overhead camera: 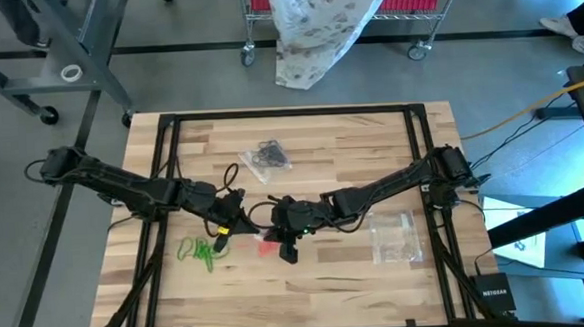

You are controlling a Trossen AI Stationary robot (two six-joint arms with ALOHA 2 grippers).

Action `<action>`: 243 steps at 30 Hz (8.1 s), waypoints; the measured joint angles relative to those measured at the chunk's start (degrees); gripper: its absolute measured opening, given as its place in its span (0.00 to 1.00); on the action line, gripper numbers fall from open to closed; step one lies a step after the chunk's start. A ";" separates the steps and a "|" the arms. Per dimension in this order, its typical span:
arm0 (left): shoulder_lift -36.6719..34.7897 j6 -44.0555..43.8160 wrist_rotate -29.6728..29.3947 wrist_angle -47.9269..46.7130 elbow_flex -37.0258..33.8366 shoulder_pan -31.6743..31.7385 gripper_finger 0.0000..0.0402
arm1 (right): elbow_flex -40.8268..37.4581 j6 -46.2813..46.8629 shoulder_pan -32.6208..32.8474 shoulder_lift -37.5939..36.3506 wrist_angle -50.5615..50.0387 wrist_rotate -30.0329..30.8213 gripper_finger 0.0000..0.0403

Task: Sort rubber bands
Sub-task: Close the transparent zip bag

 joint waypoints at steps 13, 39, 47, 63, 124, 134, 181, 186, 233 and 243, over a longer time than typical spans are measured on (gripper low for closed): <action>-0.17 0.26 -0.17 0.00 0.00 -0.02 0.00 | 0.00 -1.31 0.00 -0.07 -1.45 2.27 0.00; -12.38 1.64 -0.76 -14.93 0.02 0.07 0.00 | -0.04 0.64 0.13 -0.17 -8.24 -0.35 0.00; -11.87 -1.11 -1.07 -14.80 -0.25 0.07 0.12 | -0.07 0.65 0.11 -0.15 -6.63 0.07 0.00; -3.59 -1.50 -2.21 -8.11 -0.35 -1.70 0.42 | -0.02 0.62 0.04 -0.15 -6.00 0.37 0.00; 10.56 1.44 -5.82 9.12 -0.28 -1.60 0.00 | 0.04 0.38 -0.05 -0.15 -6.06 1.81 0.00; 9.58 2.44 -5.85 5.43 -0.24 -1.55 0.00 | 0.37 0.60 -0.09 -0.17 -14.67 0.26 0.00; 9.38 3.15 -3.87 7.08 0.07 -0.68 0.00 | 0.00 -7.33 -1.86 -0.93 -20.35 -4.32 0.28; 9.38 3.54 -3.87 6.08 0.11 -0.63 0.00 | 0.01 -8.13 -1.86 -2.69 -21.63 -5.48 0.21; 10.46 -4.00 2.56 8.61 0.11 3.44 0.41 | 0.01 -6.92 -1.88 -1.20 -15.14 -1.77 0.00; 13.53 -2.54 2.27 11.35 0.11 3.45 0.36 | 0.02 -7.97 -1.88 -1.20 -12.34 -1.79 0.00</action>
